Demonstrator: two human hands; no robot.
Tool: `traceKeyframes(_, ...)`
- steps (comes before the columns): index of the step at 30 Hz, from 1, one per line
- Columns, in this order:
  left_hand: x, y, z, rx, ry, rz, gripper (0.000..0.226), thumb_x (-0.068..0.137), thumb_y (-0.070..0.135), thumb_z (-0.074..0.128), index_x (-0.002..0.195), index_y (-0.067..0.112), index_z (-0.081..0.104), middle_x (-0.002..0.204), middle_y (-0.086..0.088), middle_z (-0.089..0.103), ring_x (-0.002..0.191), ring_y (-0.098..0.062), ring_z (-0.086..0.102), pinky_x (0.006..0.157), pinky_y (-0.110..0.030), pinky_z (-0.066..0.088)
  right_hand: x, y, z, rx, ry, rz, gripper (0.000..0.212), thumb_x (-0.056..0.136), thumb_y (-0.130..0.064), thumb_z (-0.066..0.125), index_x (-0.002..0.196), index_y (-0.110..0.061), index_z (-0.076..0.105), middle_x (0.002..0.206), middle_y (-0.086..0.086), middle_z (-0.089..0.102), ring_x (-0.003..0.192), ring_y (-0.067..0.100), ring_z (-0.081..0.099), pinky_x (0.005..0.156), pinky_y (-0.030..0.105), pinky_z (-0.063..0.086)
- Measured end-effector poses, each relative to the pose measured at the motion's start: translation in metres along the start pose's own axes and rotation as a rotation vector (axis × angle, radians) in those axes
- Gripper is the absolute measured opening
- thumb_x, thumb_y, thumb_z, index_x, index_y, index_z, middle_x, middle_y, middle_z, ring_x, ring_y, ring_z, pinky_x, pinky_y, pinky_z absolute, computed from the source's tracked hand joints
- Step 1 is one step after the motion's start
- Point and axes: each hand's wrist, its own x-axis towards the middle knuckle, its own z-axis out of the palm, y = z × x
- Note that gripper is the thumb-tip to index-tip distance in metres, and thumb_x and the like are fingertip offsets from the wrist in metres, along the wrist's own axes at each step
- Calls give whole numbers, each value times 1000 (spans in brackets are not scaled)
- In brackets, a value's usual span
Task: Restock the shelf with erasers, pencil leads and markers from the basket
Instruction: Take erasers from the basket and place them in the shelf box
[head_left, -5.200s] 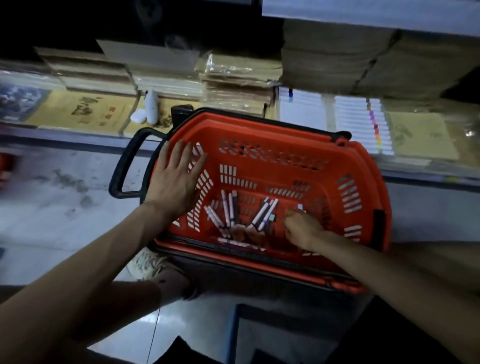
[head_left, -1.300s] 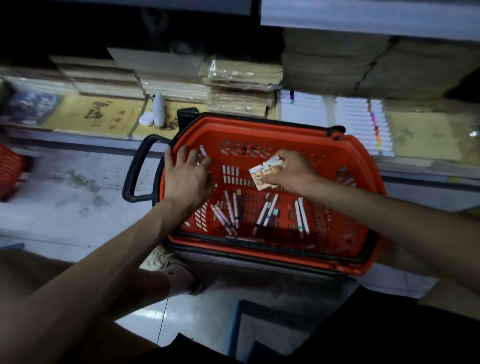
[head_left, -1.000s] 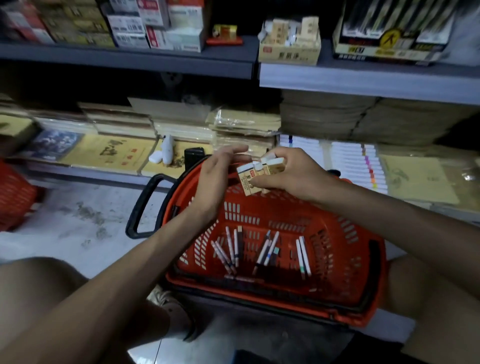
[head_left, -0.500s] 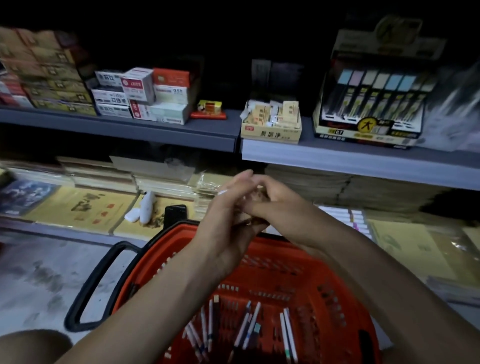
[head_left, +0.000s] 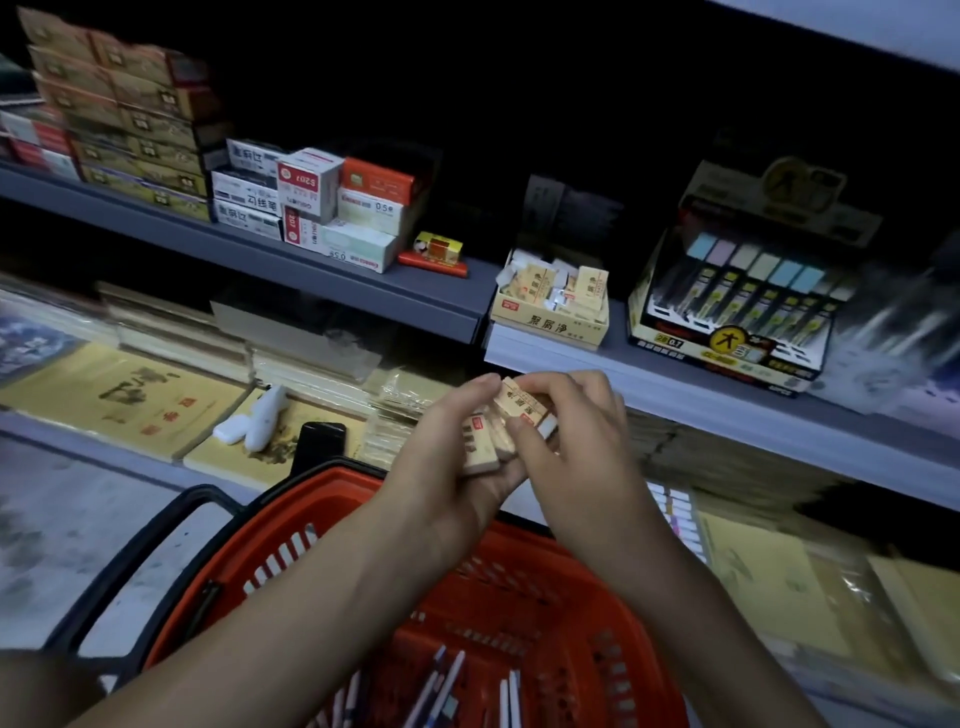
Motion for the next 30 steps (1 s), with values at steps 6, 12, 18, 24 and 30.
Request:
traceKeyframes(6, -9, 12, 5, 41, -117, -6, 20, 101, 4, 50, 115, -3, 63, 104, -23, 76, 99, -33, 77, 90, -45, 62, 6, -6, -8, 226, 28, 119, 26, 99, -29, 63, 125, -32, 60, 110, -8, 58, 96, 0, 58, 84, 16, 49)
traceKeyframes(12, -1, 31, 9, -18, -6, 37, 36, 98, -5, 54, 132, 7, 60, 117, -27, 73, 102, -38, 75, 91, -51, 60, 31, -20, -37, 461, 226, 146, 27, 87, -20, 80, 111, -24, 68, 99, -5, 72, 92, 8, 68, 80, 20, 57)
traceKeyframes(18, -2, 46, 11, -21, 54, 49, 25, 98, -4, 59, 121, -13, 59, 116, -27, 73, 105, -39, 73, 85, -47, 63, 110, -15, -51, -104, 394, -31, 14, 85, -27, 83, 95, -22, 74, 88, -13, 71, 79, -1, 64, 67, 9, 46)
traceKeyframes(24, -3, 56, 9, 9, 40, 59, 24, 95, -7, 63, 117, -14, 61, 112, -30, 73, 102, -39, 75, 84, -50, 63, 182, 2, -44, -428, 224, -72, 4, 93, -23, 73, 91, -22, 76, 84, -4, 72, 79, 13, 68, 71, 30, 53)
traceKeyframes(30, -3, 61, 7, -38, 27, 65, 30, 93, -6, 66, 122, -6, 61, 110, -32, 73, 97, -43, 75, 92, -54, 60, 167, -1, -55, -417, 146, -40, 26, 100, -10, 57, 112, -22, 77, 107, -4, 75, 92, 13, 69, 81, 24, 51)
